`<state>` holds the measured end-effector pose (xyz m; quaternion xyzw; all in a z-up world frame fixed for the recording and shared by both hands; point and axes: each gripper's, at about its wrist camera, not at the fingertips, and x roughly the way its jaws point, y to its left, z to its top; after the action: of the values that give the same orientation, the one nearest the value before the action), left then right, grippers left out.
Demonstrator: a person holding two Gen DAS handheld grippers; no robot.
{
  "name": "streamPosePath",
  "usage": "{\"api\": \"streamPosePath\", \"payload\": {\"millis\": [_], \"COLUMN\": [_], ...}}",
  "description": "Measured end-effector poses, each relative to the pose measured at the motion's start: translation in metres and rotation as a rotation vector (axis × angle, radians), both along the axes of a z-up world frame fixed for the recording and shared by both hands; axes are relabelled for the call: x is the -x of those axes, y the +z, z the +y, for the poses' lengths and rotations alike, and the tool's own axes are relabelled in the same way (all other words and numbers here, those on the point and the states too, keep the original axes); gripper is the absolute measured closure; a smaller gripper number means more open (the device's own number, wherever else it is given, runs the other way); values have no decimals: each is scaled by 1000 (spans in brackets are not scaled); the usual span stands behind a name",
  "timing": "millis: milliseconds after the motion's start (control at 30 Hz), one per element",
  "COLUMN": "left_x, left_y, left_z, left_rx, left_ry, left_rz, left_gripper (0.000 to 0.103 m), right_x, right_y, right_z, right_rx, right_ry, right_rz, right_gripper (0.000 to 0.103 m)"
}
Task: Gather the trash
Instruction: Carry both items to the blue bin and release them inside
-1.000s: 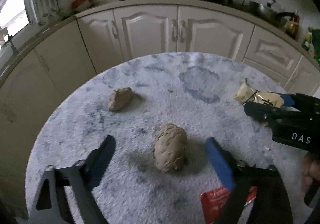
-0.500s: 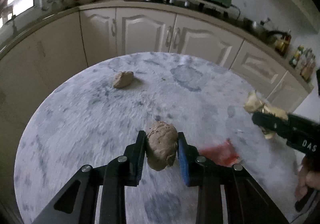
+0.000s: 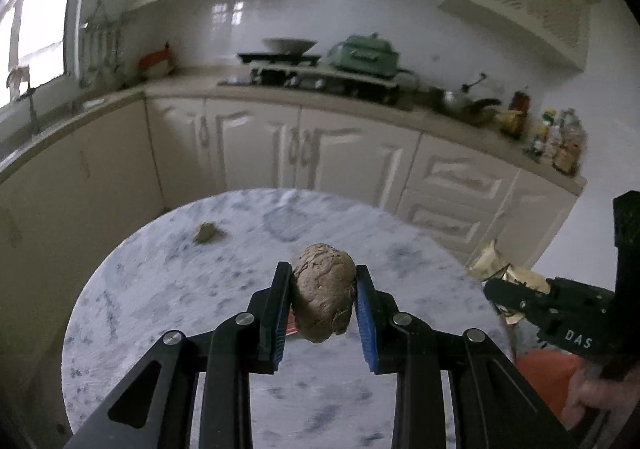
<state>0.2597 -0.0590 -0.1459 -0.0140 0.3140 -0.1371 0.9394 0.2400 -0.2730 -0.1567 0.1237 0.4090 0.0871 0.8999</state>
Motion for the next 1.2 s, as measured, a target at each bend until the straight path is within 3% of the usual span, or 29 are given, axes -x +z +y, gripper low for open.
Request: {"api": "streamPosePath", "payload": {"millis": [300, 700, 967, 1200], "left_x": [70, 80, 55, 22], "left_y": [20, 31, 23, -6], "left_z": [-45, -122, -196, -268], "left_rx": [18, 24, 7, -34], "left_ry": [-114, -301, -424, -537], "left_rz": [-54, -47, 2, 99], "left_gripper": [77, 77, 77, 77], "right_x": [61, 126, 155, 151], "right_y": [34, 40, 18, -27], "right_z": [-68, -168, -226, -264], "right_rx": [-3, 2, 1, -32], "right_ry": [-132, -373, -512, -574], "right_rz": [-75, -93, -46, 43], "right_gripper": [74, 74, 74, 74]}}
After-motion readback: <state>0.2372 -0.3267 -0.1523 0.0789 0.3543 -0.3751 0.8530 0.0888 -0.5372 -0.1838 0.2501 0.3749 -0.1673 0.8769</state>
